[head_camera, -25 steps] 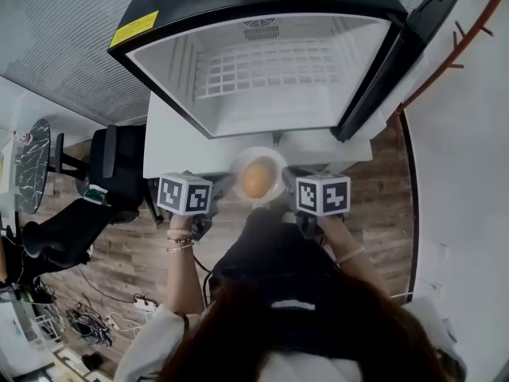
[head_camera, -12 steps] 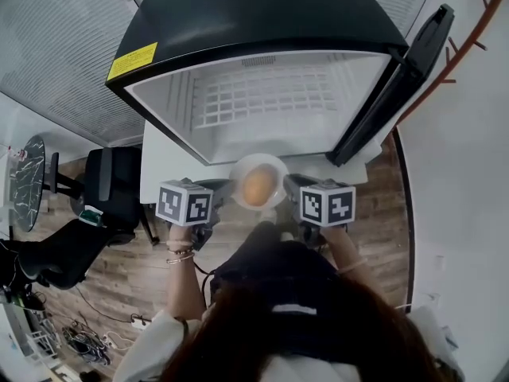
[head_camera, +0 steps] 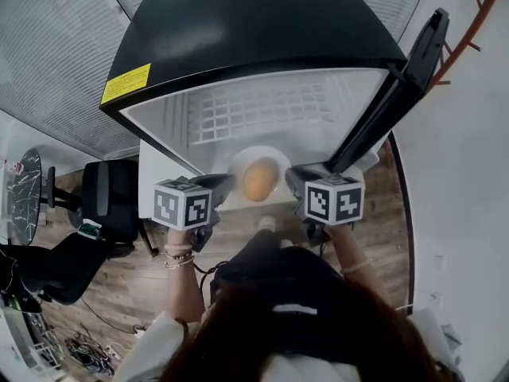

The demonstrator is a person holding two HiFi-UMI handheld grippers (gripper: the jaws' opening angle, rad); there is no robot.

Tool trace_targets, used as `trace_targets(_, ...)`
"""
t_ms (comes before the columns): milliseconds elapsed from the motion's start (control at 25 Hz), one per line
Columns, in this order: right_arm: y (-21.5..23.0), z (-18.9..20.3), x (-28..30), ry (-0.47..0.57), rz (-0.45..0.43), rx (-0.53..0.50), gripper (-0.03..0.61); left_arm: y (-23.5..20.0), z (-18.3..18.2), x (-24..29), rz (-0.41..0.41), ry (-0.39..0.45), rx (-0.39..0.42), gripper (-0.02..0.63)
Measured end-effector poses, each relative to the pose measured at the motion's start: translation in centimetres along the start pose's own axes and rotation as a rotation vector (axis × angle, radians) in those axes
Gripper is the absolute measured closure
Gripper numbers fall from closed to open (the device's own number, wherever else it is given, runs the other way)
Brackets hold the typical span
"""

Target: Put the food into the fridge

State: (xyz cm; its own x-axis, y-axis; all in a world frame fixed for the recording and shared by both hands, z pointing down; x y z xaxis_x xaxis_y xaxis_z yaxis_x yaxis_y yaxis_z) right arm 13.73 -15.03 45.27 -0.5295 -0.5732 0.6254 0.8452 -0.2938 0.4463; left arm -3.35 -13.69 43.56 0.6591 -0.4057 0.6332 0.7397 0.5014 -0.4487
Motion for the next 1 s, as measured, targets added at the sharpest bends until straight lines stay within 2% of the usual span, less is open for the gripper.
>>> trace_targets(480,-1.1,-5.6,-0.6,0.078,-0.008,-0.054,0.535,0.0,-4.5,-1.3,-0.05,0.086,0.018,0.577)
trace_targets(1000,-1.2,-10.1,-1.3,0.166,-0.018,-0.042,0.535,0.2,-9.0,-1.9,-0.083,0.223,0.06,0.574)
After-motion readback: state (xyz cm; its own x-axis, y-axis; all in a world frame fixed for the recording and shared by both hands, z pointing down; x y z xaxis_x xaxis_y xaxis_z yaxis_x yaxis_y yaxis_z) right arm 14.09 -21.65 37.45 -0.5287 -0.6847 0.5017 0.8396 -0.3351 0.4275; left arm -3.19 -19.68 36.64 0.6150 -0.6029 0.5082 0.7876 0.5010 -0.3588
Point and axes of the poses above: the fingertips, and each gripper's own axes: x forward along the fingers, y to its right, z out of its underside, the point moved 3 cm from there along -x, backward along the fingers, and after that the axes turned 7 degrees about z, right-handed, at the moved point
